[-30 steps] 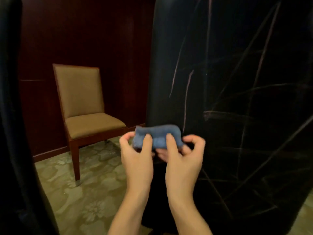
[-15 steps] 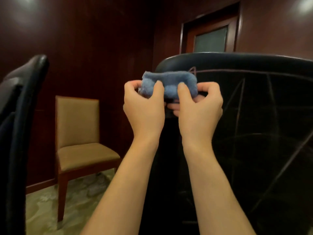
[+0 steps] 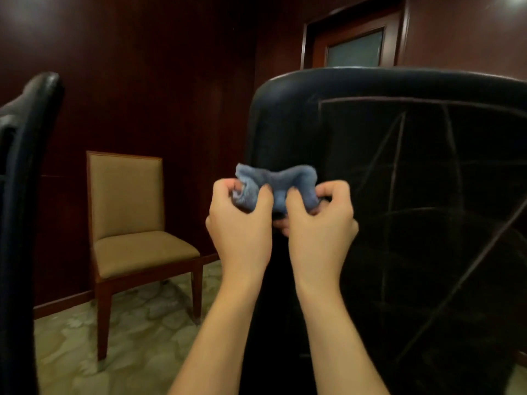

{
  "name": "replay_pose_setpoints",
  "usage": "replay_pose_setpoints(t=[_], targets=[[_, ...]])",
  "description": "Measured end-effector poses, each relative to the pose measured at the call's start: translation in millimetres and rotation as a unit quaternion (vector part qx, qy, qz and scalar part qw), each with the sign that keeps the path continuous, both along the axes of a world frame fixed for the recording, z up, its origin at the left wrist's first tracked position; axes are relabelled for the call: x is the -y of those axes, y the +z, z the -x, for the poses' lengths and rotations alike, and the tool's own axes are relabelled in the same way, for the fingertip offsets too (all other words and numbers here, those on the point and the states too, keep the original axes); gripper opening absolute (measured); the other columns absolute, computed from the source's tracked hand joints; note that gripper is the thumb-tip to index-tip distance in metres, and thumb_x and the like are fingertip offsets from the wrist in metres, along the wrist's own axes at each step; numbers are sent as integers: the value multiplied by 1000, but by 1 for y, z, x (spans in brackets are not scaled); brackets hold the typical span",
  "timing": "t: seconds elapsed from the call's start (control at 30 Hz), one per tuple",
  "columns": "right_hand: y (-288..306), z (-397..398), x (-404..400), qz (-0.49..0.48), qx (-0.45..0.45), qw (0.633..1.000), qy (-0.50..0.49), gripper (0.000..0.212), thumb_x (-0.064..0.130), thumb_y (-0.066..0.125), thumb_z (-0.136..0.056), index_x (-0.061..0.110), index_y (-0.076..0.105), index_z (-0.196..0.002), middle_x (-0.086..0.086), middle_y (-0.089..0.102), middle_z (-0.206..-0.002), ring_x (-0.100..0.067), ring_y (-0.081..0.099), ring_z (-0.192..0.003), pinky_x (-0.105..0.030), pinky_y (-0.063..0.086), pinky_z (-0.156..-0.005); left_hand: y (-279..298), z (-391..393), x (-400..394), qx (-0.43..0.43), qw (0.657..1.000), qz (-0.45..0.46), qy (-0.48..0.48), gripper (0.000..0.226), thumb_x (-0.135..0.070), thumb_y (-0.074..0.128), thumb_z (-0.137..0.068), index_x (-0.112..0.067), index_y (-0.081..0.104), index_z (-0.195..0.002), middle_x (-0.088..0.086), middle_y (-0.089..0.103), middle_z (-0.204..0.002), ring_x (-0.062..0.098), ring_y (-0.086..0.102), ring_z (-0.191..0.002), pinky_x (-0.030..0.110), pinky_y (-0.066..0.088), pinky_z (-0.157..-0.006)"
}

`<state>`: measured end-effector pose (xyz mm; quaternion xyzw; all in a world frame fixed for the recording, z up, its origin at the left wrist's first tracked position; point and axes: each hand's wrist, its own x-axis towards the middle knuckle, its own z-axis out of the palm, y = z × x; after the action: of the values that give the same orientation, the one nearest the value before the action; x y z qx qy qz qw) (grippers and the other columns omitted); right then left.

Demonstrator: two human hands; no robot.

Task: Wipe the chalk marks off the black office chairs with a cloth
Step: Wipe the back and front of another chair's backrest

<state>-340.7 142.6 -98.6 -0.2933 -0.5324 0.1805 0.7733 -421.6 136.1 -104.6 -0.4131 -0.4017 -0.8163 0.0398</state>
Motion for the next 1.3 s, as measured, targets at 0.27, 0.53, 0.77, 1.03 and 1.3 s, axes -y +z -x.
replay_pose_setpoints(t=[0.27,0.53,0.77,1.03,1.3], targets=[[-123,7,10,196,37,980,-4,20,22,72,-86,25,53,-85,4,66,-68,-4,64,-59,-17,49,-50,-132,-10,9,101,982,154,-31,15,-19,71,-89,-23,57,-86,-1,66,-78,10,64,-73,28,45,-64],[-25,7,13,15,12,1000,-23,28,33,78,-82,21,53,-90,2,65,-73,-9,62,-66,-14,46,-67,-34,7,6,19,999,32,-26,19,-39,70,-83,-26,58,-91,-7,67,-85,12,64,-80,47,55,-79],[11,-8,7,5,32,999,-28,16,21,68,-89,17,53,-87,5,62,-66,2,64,-54,-22,55,-54,14,-9,3,11,999,0,-34,21,-25,73,-80,-29,52,-80,-5,67,-77,9,66,-72,49,58,-71],[-120,-7,-2,93,77,991,-58,20,26,71,-87,22,52,-88,8,61,-65,-2,62,-64,-18,48,-55,-119,-26,6,14,992,124,35,20,-21,70,-89,-24,51,-84,-9,61,-74,1,59,-70,19,43,-64],[-249,-16,12,250,101,962,-27,20,22,71,-88,28,52,-83,10,62,-66,7,63,-67,-13,48,-52,-246,-39,22,110,953,282,7,18,-21,71,-91,-28,55,-87,-8,66,-77,-1,63,-71,26,53,-64]])
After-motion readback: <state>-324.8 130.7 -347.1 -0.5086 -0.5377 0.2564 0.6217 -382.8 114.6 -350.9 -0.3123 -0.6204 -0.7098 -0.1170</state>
